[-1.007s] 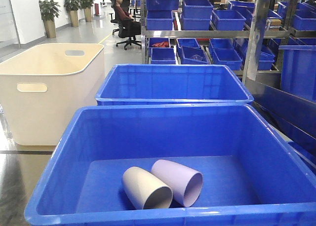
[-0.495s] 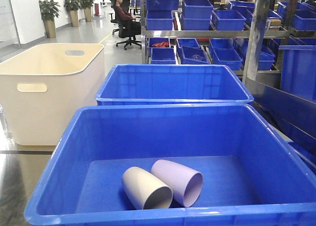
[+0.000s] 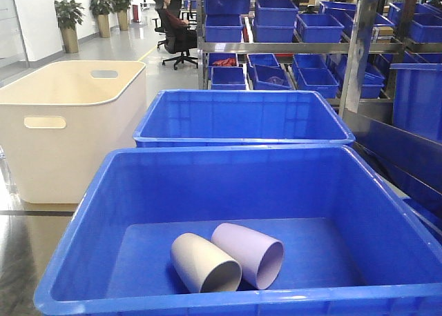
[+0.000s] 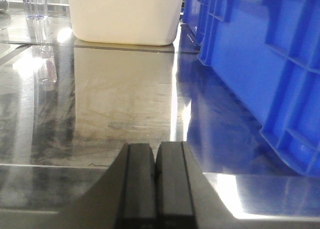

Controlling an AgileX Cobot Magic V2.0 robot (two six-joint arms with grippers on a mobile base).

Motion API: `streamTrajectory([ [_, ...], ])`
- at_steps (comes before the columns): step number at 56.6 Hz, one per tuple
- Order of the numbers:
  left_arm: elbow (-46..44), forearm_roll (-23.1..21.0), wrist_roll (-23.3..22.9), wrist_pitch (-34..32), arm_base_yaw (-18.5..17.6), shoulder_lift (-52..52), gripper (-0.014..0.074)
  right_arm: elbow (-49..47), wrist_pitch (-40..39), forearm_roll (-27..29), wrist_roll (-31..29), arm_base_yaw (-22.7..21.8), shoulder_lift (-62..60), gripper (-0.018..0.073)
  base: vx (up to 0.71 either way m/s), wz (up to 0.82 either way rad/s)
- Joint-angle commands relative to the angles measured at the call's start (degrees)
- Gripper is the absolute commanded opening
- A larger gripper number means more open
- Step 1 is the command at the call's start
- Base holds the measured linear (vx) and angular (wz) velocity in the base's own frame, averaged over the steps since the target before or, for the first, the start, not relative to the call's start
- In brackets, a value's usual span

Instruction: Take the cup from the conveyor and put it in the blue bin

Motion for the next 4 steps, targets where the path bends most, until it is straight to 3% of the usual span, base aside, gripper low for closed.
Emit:
streamTrajectory([
  [1, 0.6, 0.0, -0.4, -4.5, 0.1, -0.4, -0.0006, 1.1, -5.4, -1.6, -0.3, -0.4, -0.5, -0.0009, 0.00, 0.00],
  [4, 0.6, 0.0, -0.4, -4.5, 0.1, -0.4, -0.0006, 1.1, -5.4, -1.6, -0.3, -0.4, -0.5, -0.0009, 0.00, 0.00],
])
